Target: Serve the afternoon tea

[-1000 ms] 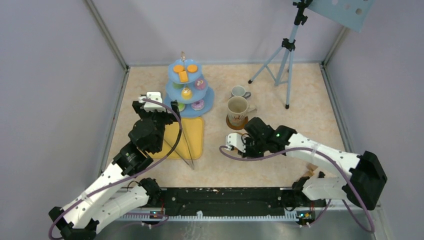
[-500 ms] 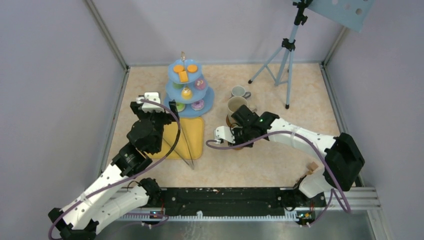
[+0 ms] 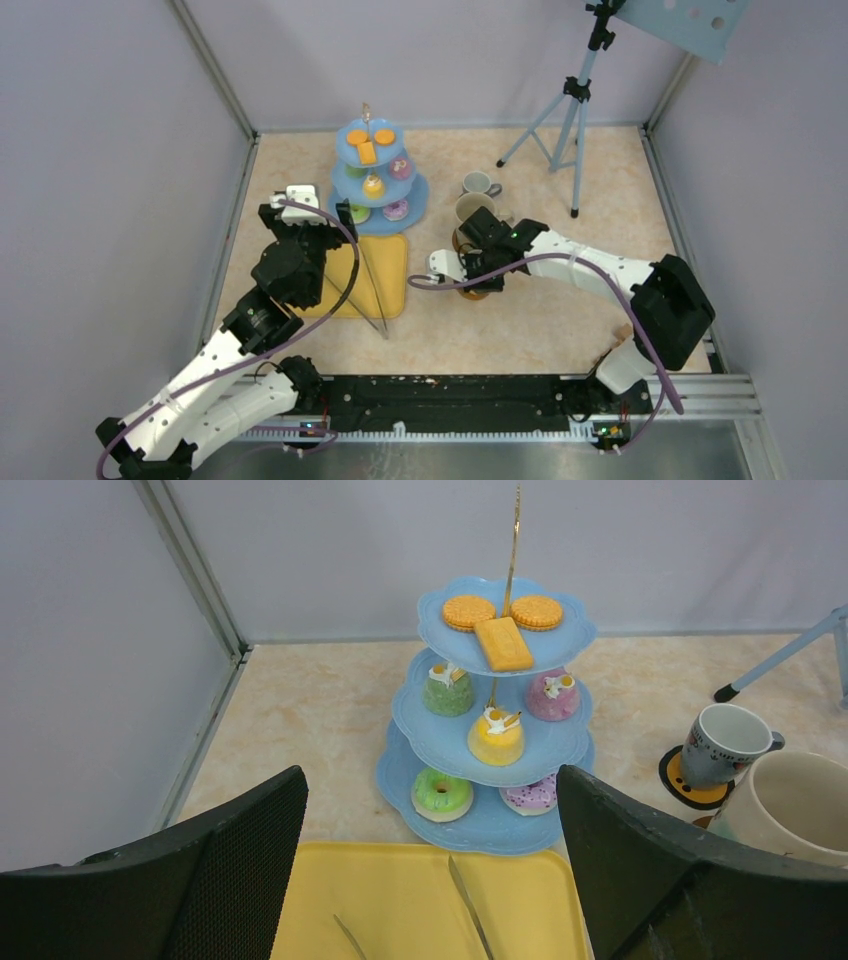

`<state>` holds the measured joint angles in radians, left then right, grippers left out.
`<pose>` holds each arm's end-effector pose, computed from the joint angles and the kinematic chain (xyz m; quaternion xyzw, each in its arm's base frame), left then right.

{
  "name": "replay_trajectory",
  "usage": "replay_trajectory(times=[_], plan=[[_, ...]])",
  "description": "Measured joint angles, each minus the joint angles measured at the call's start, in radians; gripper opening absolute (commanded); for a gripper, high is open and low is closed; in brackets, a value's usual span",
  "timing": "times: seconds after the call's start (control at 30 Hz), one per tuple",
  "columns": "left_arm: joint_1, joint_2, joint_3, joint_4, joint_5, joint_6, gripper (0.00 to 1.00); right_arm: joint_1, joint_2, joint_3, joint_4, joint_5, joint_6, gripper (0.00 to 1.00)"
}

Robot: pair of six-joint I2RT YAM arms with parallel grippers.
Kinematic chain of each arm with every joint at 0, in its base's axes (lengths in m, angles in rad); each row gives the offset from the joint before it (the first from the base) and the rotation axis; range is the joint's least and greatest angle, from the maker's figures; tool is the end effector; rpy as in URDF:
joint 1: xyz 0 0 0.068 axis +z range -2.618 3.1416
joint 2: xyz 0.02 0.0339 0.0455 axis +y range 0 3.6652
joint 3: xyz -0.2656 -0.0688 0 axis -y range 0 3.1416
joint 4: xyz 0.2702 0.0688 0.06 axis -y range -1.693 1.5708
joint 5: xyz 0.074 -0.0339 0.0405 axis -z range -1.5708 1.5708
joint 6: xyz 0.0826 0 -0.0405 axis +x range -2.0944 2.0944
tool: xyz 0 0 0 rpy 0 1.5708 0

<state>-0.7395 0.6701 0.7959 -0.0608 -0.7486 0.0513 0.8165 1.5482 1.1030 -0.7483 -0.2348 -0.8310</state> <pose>0.1905 -0.0977 0.3806 -0.0011 0.6901 0.0062 0.7237 0.2192 0.2613 0.1733 -0.7306 0.6467 0.1137 0.1871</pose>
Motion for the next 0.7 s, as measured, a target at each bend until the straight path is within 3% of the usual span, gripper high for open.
replay_trajectory(times=[0.53,0.7], plan=[[0.000,0.000,0.000,0.000,0.000,0.000,0.99,-0.001,0.042,0.030,0.027,-0.023,-0.006,0.00],[0.000,0.000,0.000,0.000,0.000,0.000,0.99,-0.002,0.044,0.030,0.028,-0.023,-0.006,0.04]])
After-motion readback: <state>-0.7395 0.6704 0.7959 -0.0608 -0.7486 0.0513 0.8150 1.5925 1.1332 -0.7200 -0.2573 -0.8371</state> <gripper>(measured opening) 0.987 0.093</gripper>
